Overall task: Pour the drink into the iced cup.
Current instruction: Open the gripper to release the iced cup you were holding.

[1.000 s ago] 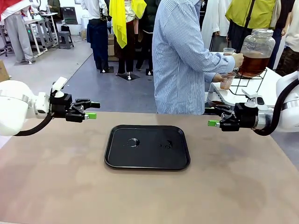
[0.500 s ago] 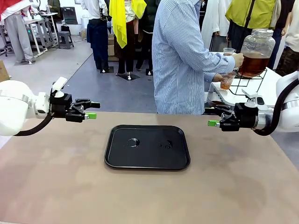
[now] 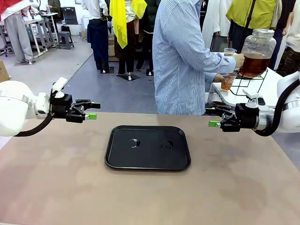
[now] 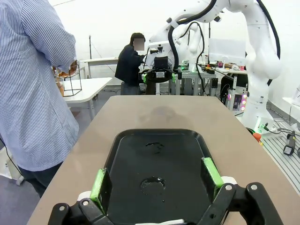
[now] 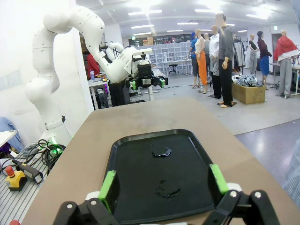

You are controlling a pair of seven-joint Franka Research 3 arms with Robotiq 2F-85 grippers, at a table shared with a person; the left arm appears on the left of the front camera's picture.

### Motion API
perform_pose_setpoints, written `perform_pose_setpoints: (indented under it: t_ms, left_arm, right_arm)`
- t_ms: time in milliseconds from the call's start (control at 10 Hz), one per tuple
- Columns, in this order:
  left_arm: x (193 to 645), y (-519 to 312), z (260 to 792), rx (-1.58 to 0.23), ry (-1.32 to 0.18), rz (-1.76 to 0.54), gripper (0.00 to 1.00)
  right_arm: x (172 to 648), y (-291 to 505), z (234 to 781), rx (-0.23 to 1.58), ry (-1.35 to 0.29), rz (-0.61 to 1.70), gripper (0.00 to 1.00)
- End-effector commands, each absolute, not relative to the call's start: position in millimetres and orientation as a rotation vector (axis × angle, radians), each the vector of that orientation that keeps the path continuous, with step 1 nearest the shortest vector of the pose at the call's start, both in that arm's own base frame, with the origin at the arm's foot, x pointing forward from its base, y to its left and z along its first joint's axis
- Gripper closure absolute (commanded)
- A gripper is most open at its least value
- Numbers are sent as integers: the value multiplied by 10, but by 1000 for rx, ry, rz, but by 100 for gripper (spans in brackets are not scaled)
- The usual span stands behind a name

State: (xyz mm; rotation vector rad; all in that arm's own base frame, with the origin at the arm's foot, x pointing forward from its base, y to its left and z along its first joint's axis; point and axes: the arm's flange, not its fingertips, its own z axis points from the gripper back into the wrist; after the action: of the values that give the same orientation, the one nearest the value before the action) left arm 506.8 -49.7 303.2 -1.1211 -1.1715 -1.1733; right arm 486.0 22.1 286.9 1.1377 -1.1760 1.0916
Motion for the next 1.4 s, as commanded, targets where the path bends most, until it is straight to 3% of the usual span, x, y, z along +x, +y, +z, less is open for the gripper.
perform_pose_setpoints:
  t_ms: [0, 1300]
  left_arm:
    - [5077, -503, 3041, -1119, -1173, -1175, 0]
    - [5077, -503, 3041, -1119, -1173, -1175, 0]
  right_arm:
    - [4878, 238, 2897, 1135, -1177, 1099, 0]
    - [4878, 238, 2897, 1135, -1177, 1099, 0]
